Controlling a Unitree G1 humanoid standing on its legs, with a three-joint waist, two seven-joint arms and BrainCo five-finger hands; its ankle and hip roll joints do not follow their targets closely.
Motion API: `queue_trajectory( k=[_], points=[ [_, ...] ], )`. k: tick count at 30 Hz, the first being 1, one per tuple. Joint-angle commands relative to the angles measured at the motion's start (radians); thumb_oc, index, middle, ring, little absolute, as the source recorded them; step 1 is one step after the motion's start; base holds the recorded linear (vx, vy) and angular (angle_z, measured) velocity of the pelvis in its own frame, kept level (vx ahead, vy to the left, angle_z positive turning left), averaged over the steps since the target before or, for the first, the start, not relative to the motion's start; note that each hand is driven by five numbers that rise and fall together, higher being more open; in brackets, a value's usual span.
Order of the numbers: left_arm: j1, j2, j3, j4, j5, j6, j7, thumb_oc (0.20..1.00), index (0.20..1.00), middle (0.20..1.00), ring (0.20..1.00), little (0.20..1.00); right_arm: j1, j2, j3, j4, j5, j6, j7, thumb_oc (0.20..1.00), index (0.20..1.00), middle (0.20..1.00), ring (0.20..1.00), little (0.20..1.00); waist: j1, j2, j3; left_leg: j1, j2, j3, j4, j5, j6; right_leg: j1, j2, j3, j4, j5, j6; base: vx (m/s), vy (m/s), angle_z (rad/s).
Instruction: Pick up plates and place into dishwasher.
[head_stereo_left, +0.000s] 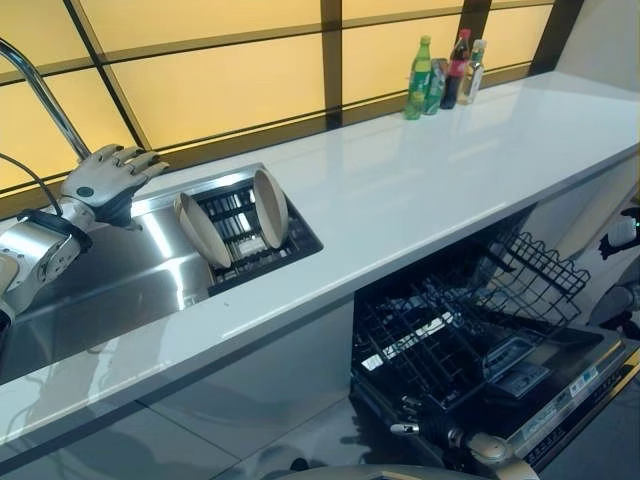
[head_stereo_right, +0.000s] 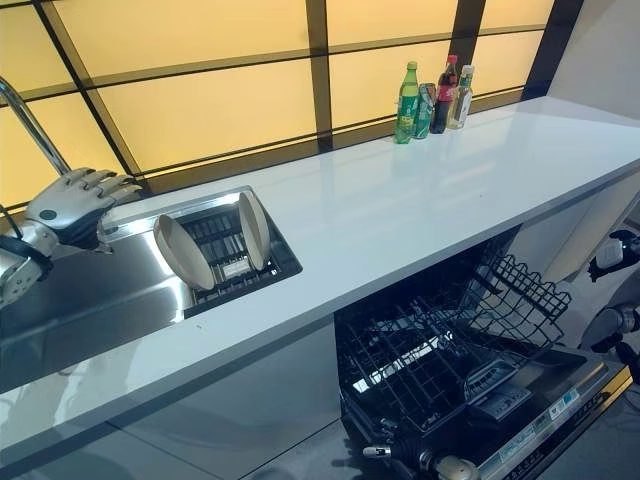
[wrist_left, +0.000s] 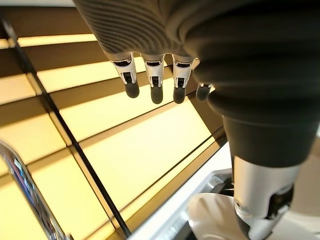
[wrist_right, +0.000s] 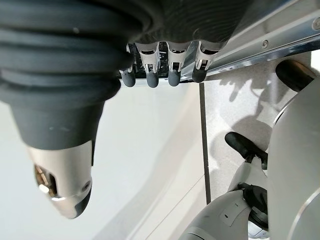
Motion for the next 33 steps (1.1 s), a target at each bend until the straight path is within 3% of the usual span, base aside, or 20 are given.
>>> queue_trajectory(
  k=[1,15,24,33],
  points=[
    [-0.139,0.025,0.015,0.099,0.060,0.035,0.074,1.000,1.000,1.000,1.000,1.000,-0.077,-0.007,0.002,-0.015,-0.001,-0.037,0.013,1.000,1.000,1.000,1.000,1.000,-0.018,0.005,0.066,0.025,-0.062,0.069,0.035,-0.147,0.047,-0.010,-0.081,0.071,0.009,-0.077,0.116,-0.02,0.043,0.00],
    [-0.109,-0.051,-0.030,0.176,0.207,-0.004,0.078,1.000,1.000,1.000,1.000,1.000,-0.092,-0.037,-0.018,-0.023,-0.023,-0.026,0.027,1.000,1.000,1.000,1.000,1.000,-0.052,0.010,0.098,0.003,-0.071,0.084,0.053,-0.148,0.048,-0.038,-0.088,0.089,0.013,-0.064,0.119,-0.02,0.055,-0.05],
    [-0.154,-0.077,-0.066,0.194,0.215,0.021,0.105,1.000,1.000,1.000,1.000,1.000,-0.108,-0.052,-0.028,-0.021,-0.029,-0.032,0.034,1.000,1.000,1.000,1.000,1.000,-0.067,-0.002,0.142,-0.023,-0.073,0.091,0.055,-0.141,0.049,-0.074,-0.090,0.102,0.017,-0.049,0.121,-0.04,0.044,-0.02],
    [-0.243,-0.107,-0.128,0.240,0.212,0.063,0.033,1.000,1.000,1.000,1.000,1.000,-0.151,-0.068,-0.017,-0.039,-0.002,-0.048,0.011,1.000,1.000,1.000,1.000,1.000,-0.078,-0.021,0.204,-0.070,-0.075,0.093,0.060,-0.127,0.052,-0.131,-0.087,0.117,0.027,-0.029,0.120,-0.08,0.022,-0.04]
  ],
)
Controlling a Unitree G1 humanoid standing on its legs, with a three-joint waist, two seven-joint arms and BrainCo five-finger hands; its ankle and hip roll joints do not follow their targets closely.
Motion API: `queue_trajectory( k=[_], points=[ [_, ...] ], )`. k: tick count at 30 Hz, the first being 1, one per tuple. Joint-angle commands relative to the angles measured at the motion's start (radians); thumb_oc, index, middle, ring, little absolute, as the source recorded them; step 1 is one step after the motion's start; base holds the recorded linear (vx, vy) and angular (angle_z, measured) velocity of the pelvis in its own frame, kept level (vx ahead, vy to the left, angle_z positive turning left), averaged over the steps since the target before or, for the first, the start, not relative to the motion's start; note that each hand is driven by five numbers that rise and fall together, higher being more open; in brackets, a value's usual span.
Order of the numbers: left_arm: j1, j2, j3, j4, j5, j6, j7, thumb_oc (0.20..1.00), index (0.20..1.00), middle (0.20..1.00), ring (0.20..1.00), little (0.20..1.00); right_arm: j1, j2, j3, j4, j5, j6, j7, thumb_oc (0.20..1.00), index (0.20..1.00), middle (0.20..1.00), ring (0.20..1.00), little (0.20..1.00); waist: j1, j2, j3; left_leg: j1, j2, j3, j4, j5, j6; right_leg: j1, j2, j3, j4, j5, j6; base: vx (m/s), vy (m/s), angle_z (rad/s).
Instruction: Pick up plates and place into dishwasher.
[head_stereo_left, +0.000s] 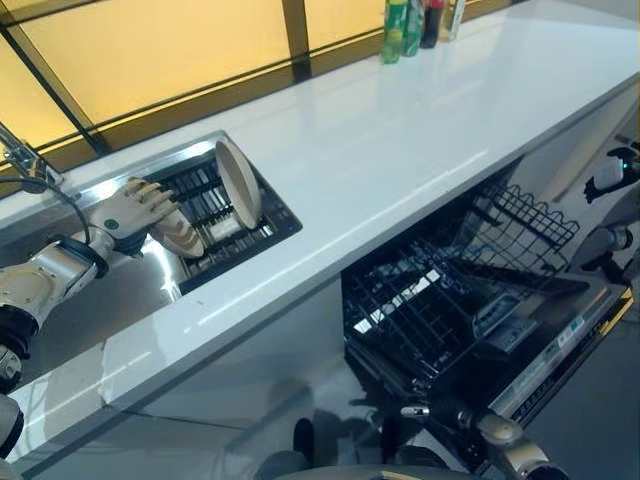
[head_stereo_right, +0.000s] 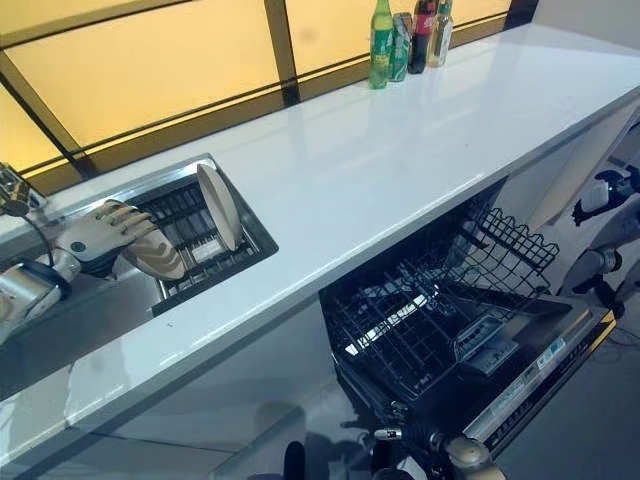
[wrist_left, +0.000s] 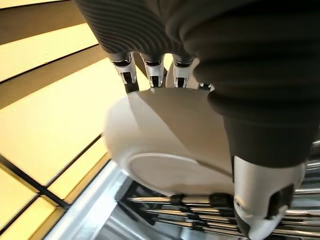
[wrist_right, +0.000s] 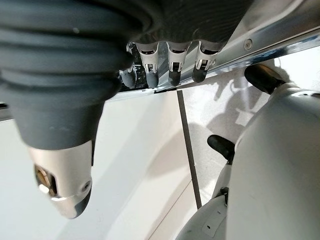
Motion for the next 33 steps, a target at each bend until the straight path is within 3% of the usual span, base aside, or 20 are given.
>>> queue_trajectory(
  k=[1,8,9,10,11,18,27,33],
  points=[
    [-0.182,0.002,-0.013,0.072,-0.007,0.074,-0.049,1.000,1.000,1.000,1.000,1.000,-0.072,-0.022,0.021,-0.047,0.025,-0.045,-0.009,1.000,1.000,1.000,1.000,1.000,-0.010,-0.027,0.075,-0.019,-0.064,0.047,0.060,-0.143,0.042,-0.053,-0.077,0.073,0.024,-0.063,0.115,-0.07,0.007,-0.04],
    [-0.207,-0.024,-0.042,0.134,-0.009,0.126,-0.149,1.000,1.000,1.000,1.000,1.000,-0.086,-0.021,0.022,-0.053,0.041,-0.049,-0.014,1.000,1.000,1.000,1.000,1.000,-0.013,-0.039,0.090,-0.028,-0.065,0.050,0.059,-0.140,0.044,-0.068,-0.075,0.073,0.027,-0.055,0.116,-0.02,0.000,-0.02],
    [-0.209,-0.029,-0.041,0.145,-0.003,0.129,-0.163,0.959,0.959,0.959,0.959,0.959,-0.088,-0.019,0.023,-0.051,0.040,-0.052,-0.013,1.000,1.000,1.000,1.000,1.000,-0.013,-0.040,0.091,-0.026,-0.065,0.050,0.059,-0.140,0.044,-0.068,-0.075,0.072,0.027,-0.055,0.116,0.00,0.000,0.00],
    [-0.211,-0.030,-0.041,0.149,-0.003,0.129,-0.172,0.548,0.548,0.548,0.548,0.548,-0.088,-0.018,0.023,-0.052,0.040,-0.052,-0.014,1.000,1.000,1.000,1.000,1.000,-0.014,-0.039,0.092,-0.026,-0.065,0.050,0.058,-0.140,0.044,-0.067,-0.075,0.072,0.027,-0.055,0.116,0.00,0.000,0.00],
    [-0.212,-0.031,-0.042,0.155,-0.002,0.131,-0.176,0.219,0.219,0.219,0.219,0.219,-0.088,-0.017,0.024,-0.054,0.040,-0.050,-0.015,1.000,1.000,1.000,1.000,1.000,-0.014,-0.039,0.091,-0.025,-0.066,0.049,0.058,-0.139,0.044,-0.066,-0.075,0.072,0.026,-0.055,0.116,0.00,0.000,0.00],
    [-0.209,-0.047,-0.045,0.182,0.006,0.177,-0.227,0.200,0.200,0.200,0.200,0.200,-0.083,-0.014,0.021,-0.060,0.043,-0.047,-0.017,1.000,1.000,1.000,1.000,1.000,-0.017,-0.034,0.076,-0.019,-0.068,0.047,0.052,-0.139,0.042,-0.061,-0.076,0.065,0.022,-0.055,0.116,0.00,0.000,0.00],
    [-0.191,-0.035,-0.029,0.159,0.008,0.200,-0.171,0.200,0.200,0.200,0.200,0.200,-0.066,-0.003,0.017,-0.062,0.058,-0.054,-0.018,1.000,1.000,1.000,1.000,1.000,-0.013,-0.020,0.036,0.000,-0.072,0.042,0.049,-0.145,0.039,-0.037,-0.081,0.050,0.017,-0.067,0.117,0.01,-0.014,0.00],
    [-0.160,-0.025,0.006,0.077,-0.121,0.185,-0.088,0.200,0.200,0.200,0.200,0.200,-0.042,0.015,0.015,-0.089,0.086,-0.078,-0.012,1.000,1.000,1.000,1.000,1.000,-0.003,-0.011,-0.009,0.026,-0.073,0.037,0.046,-0.155,0.038,-0.004,-0.088,0.038,0.013,-0.078,0.120,0.05,-0.050,0.02]
  ],
)
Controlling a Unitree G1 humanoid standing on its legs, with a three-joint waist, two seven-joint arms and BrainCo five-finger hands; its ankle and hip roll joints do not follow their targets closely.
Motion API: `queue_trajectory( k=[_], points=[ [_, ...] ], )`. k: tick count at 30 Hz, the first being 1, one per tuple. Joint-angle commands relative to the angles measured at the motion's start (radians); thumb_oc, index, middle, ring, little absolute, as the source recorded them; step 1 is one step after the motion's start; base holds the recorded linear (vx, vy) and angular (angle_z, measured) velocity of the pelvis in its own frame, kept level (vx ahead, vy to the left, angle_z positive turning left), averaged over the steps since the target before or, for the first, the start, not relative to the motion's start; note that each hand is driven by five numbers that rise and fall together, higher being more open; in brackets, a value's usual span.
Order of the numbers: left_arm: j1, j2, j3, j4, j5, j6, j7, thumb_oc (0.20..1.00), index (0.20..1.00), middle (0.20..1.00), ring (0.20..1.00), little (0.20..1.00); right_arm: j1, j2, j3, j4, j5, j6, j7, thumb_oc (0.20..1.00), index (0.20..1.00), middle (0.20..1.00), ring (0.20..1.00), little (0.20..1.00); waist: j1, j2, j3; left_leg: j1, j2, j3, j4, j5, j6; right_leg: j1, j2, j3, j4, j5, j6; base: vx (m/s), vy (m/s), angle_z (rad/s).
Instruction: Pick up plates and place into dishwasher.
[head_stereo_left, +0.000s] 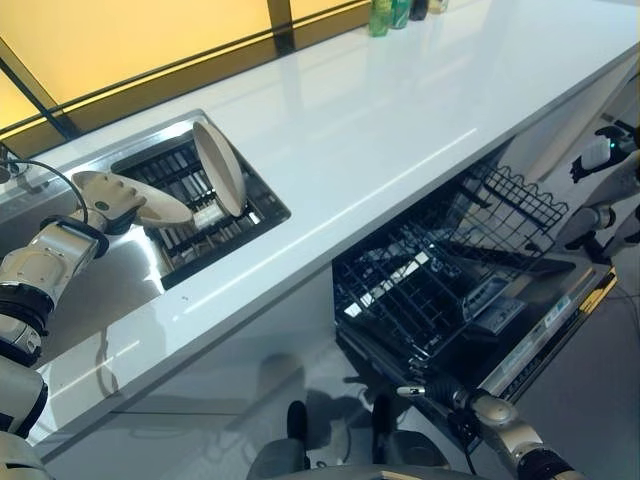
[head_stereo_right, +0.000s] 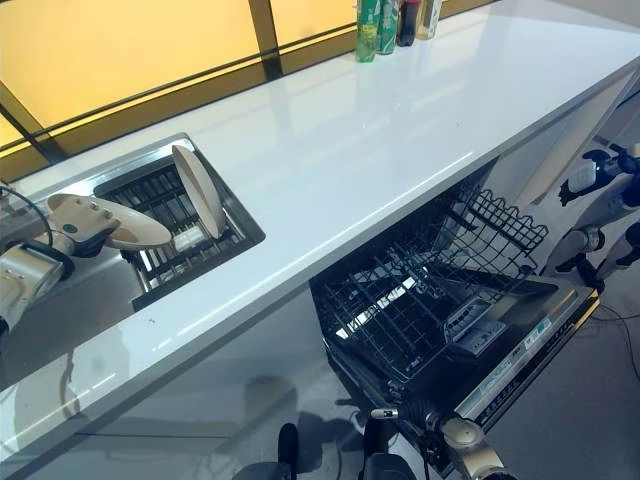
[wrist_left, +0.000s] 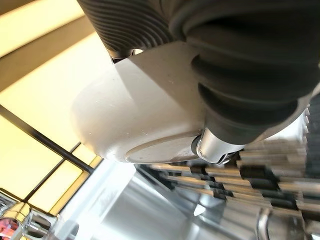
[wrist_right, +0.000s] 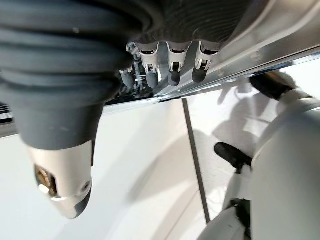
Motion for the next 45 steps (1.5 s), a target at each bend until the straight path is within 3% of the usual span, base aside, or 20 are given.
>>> queue_trajectory(
  k=[1,8,10,14,21,24,27,32,35,37,40,45],
  points=[
    [-0.047,0.033,0.053,-0.040,-0.122,0.046,0.079,0.200,0.200,0.200,0.200,0.200,0.002,0.005,0.013,-0.089,0.061,-0.065,0.006,1.000,1.000,1.000,1.000,1.000,0.020,0.011,-0.054,0.011,-0.073,0.038,0.046,-0.159,0.040,-0.018,-0.089,0.035,0.017,-0.083,0.122,0.05,-0.063,0.05],
    [0.141,0.039,0.201,-0.280,-0.215,0.101,0.116,0.200,0.200,0.200,0.200,0.200,0.034,0.006,0.023,-0.292,0.088,-0.119,0.004,1.000,1.000,1.000,1.000,1.000,0.042,0.011,-0.085,0.040,-0.072,0.023,0.049,-0.175,0.041,0.017,-0.092,0.025,0.016,-0.094,0.123,0.05,-0.072,0.04],
    [0.217,0.035,0.263,-0.351,-0.237,0.116,0.137,0.200,0.200,0.200,0.200,0.200,0.043,0.002,0.020,-0.372,0.124,-0.163,0.006,1.000,1.000,1.000,1.000,1.000,0.051,0.008,-0.090,0.048,-0.070,0.017,0.044,-0.176,0.041,0.025,-0.090,0.022,0.015,-0.097,0.123,0.03,-0.078,0.03],
    [0.356,0.007,0.396,-0.469,-0.216,0.122,0.175,0.200,0.200,0.200,0.200,0.200,0.060,-0.002,-0.020,-0.508,0.159,-0.266,0.024,1.000,1.000,1.000,1.000,1.000,0.059,0.002,-0.098,0.060,-0.068,0.011,0.041,-0.180,0.045,0.036,-0.086,0.026,0.016,-0.101,0.123,0.02,-0.067,0.00],
    [0.554,-0.044,0.608,-0.653,-0.223,0.178,0.167,0.200,0.200,0.200,0.200,0.200,0.087,-0.003,-0.137,-0.730,0.225,-0.327,0.025,1.000,1.000,1.000,1.000,1.000,0.064,-0.004,-0.112,0.082,-0.065,0.010,0.029,-0.182,0.053,0.053,-0.080,0.034,0.015,-0.107,0.124,0.02,-0.044,0.03],
    [0.606,-0.068,0.673,-0.700,-0.229,0.168,0.196,0.200,0.200,0.200,0.200,0.200,0.096,-0.008,-0.178,-0.808,0.248,-0.342,0.025,1.000,1.000,1.000,1.000,1.000,0.062,-0.008,-0.116,0.087,-0.064,0.009,0.027,-0.182,0.056,0.056,-0.077,0.037,0.015,-0.110,0.123,0.00,-0.011,0.00],
    [0.638,-0.098,0.729,-0.775,-0.232,0.102,0.239,0.200,0.200,0.200,0.200,0.200,0.086,-0.021,-0.231,-0.910,0.264,-0.375,0.004,1.000,1.000,1.000,1.000,1.000,0.062,-0.011,-0.120,0.092,-0.064,0.009,0.027,-0.185,0.057,0.060,-0.075,0.041,0.016,-0.114,0.121,0.00,0.000,0.00],
    [0.611,-0.177,0.709,-0.875,-0.350,-0.072,0.224,0.200,0.200,0.200,0.200,0.200,0.005,-0.063,-0.287,-0.986,0.160,-0.490,-0.130,1.000,1.000,1.000,1.000,1.000,0.067,-0.017,-0.125,0.095,-0.066,0.009,0.036,-0.198,0.060,0.066,-0.073,0.047,0.017,-0.120,0.117,0.00,-0.001,-0.01],
    [0.562,-0.218,0.663,-0.903,-0.420,-0.123,0.165,0.200,0.200,0.200,0.200,0.200,-0.060,-0.120,-0.289,-0.994,-0.086,-0.537,-0.313,1.000,1.000,1.000,1.000,1.000,0.072,-0.022,-0.128,0.092,-0.067,0.014,0.044,-0.198,0.062,0.063,-0.074,0.050,0.020,-0.114,0.115,-0.02,-0.002,-0.04],
    [0.524,-0.236,0.625,-0.917,-0.478,-0.139,0.114,0.200,0.200,0.200,0.200,0.200,-0.113,-0.187,-0.292,-0.988,-0.170,-0.516,-0.422,1.000,1.000,1.000,1.000,1.000,0.076,-0.025,-0.135,0.104,-0.064,0.017,0.042,-0.211,0.063,0.075,-0.070,0.054,0.017,-0.125,0.114,0.01,-0.008,-0.06],
    [0.450,-0.249,0.553,-0.914,-0.560,-0.167,0.069,0.200,0.200,0.200,0.200,0.200,-0.209,-0.271,-0.270,-0.937,-0.417,-0.464,-0.607,1.000,1.000,1.000,1.000,1.000,0.075,-0.036,-0.138,0.098,-0.065,0.021,0.054,-0.210,0.064,0.071,-0.067,0.065,0.019,-0.117,0.109,-0.05,-0.019,-0.09],
    [0.373,-0.273,0.475,-0.923,-0.675,-0.218,0.005,0.200,0.200,0.200,0.200,0.200,-0.330,-0.369,-0.217,-0.886,-0.597,-0.365,-0.725,1.000,1.000,1.000,1.000,1.000,0.076,-0.047,-0.138,0.098,-0.064,0.025,0.067,-0.217,0.065,0.074,-0.063,0.077,0.020,-0.117,0.106,-0.01,-0.023,-0.07]
  ],
)
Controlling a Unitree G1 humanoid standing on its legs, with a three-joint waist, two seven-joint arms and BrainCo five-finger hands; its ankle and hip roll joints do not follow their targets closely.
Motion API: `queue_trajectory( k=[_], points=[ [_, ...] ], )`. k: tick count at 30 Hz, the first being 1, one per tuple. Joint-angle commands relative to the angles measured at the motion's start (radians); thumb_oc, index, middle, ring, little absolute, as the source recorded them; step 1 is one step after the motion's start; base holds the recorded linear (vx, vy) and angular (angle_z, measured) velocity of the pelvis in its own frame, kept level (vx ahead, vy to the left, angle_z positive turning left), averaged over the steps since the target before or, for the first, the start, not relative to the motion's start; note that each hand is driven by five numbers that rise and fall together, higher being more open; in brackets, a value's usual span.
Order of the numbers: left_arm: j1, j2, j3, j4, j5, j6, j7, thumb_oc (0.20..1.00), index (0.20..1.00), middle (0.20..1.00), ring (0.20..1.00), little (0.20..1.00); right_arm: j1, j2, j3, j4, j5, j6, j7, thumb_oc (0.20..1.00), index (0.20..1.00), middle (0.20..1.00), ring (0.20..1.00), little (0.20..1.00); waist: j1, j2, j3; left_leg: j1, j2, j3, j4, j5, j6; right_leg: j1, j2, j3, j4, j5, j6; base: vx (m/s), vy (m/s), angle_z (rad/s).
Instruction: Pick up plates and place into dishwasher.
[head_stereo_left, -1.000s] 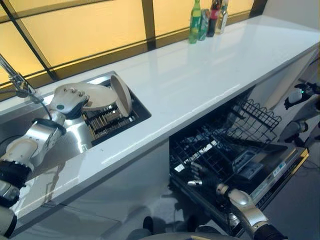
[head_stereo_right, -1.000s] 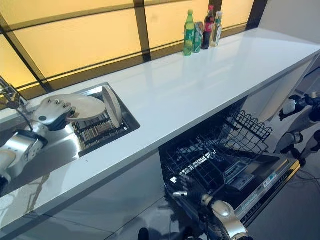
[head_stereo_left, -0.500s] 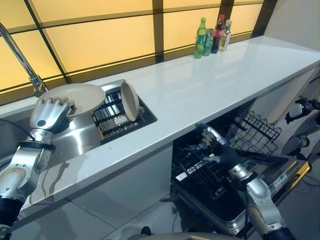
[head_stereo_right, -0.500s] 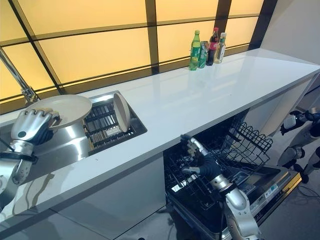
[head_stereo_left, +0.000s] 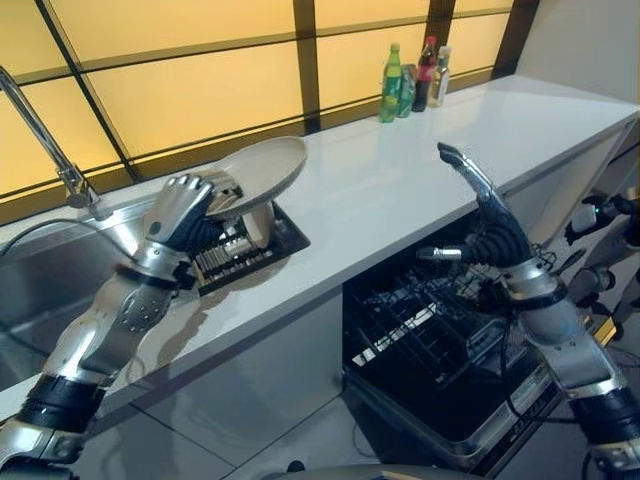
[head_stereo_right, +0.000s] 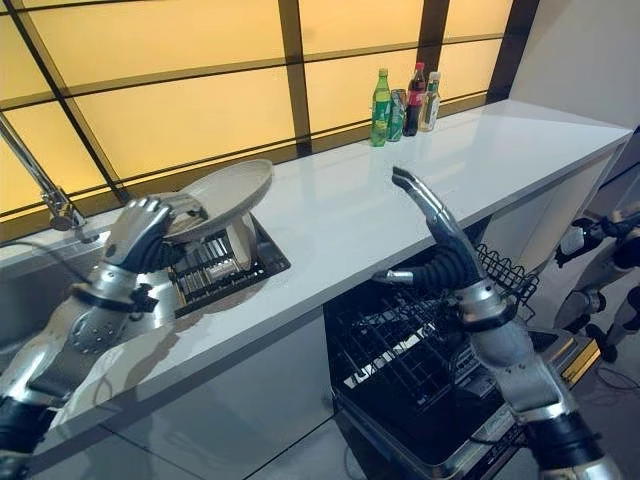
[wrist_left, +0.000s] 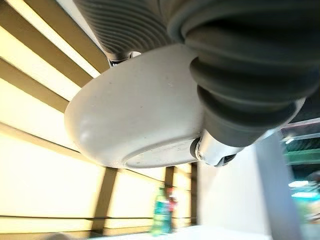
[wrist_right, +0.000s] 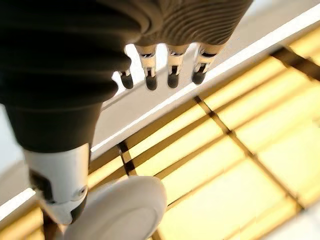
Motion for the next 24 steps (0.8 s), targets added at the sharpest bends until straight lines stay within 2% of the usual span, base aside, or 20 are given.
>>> queue_trajectory(
  k=[1,10,24],
  points=[
    [-0.158,0.007,-0.048,-0.049,-0.121,-0.045,-0.024,0.200,0.200,0.200,0.200,0.200,-0.179,-0.056,0.058,0.026,-0.116,0.076,-0.109,1.000,1.000,1.000,1.000,1.000,0.022,-0.042,0.028,0.044,-0.065,0.019,0.068,-0.217,0.055,0.022,-0.066,0.046,0.021,-0.118,0.097,-0.02,-0.022,-0.04],
    [-0.269,0.007,-0.155,-0.047,-0.260,-0.062,-0.110,0.200,0.200,0.200,0.200,0.200,-0.362,-0.131,0.175,0.108,-0.189,0.195,-0.135,1.000,1.000,1.000,1.000,1.000,0.029,-0.053,0.017,0.051,-0.059,0.016,0.062,-0.226,0.051,0.030,-0.057,0.056,0.015,-0.126,0.097,-0.01,-0.008,-0.02],
    [-0.395,0.001,-0.281,-0.036,-0.344,-0.092,-0.230,0.200,0.200,0.200,0.200,0.200,-0.572,-0.152,0.344,0.233,-0.149,0.241,-0.033,1.000,1.000,1.000,1.000,1.000,0.049,-0.058,0.001,0.050,-0.062,0.002,0.066,-0.226,0.048,0.038,-0.056,0.041,0.015,-0.133,0.091,0.00,0.000,0.00]
  ],
)
